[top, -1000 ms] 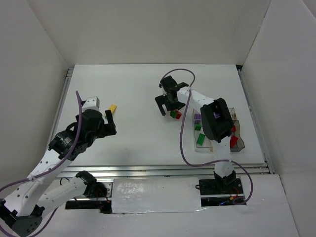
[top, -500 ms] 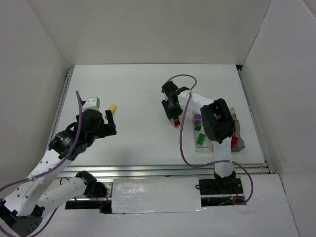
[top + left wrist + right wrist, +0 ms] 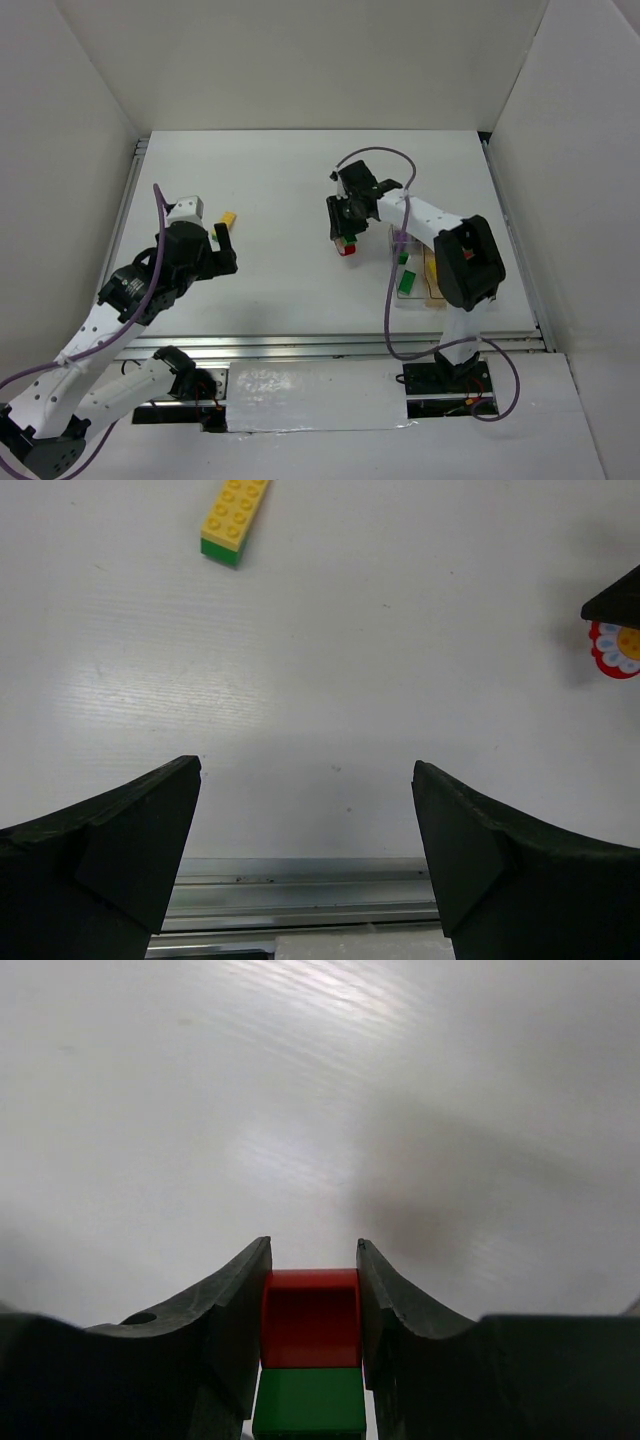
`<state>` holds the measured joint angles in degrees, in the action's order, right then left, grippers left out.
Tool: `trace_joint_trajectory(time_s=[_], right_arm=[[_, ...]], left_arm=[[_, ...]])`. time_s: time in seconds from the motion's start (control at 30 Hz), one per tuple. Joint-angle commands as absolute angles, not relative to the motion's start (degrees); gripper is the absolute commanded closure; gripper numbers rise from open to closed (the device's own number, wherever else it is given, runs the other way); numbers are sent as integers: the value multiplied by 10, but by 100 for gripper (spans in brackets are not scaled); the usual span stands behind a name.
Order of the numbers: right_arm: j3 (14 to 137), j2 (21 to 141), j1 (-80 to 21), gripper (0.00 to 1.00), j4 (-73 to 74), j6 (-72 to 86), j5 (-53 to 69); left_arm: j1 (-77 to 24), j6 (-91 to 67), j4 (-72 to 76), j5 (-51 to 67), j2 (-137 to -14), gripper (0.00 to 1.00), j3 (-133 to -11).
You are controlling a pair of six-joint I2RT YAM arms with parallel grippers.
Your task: Sort the legos into containers by color
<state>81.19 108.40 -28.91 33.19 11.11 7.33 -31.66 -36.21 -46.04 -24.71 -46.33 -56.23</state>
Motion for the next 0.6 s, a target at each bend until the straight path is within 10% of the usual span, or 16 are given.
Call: trace_joint_trajectory(time_s=[0.0, 0.27, 0.57], right_arm=[[762, 974, -298, 98, 218, 172, 196], [573, 753, -310, 96, -78, 369, 374], [501, 643, -414, 94, -263, 461, 377]], left_arm=[[-314, -359, -421, -193, -451, 1, -554], [-316, -366, -44, 231, -351, 1, -383], [-320, -448, 217, 382, -381, 1, -340]])
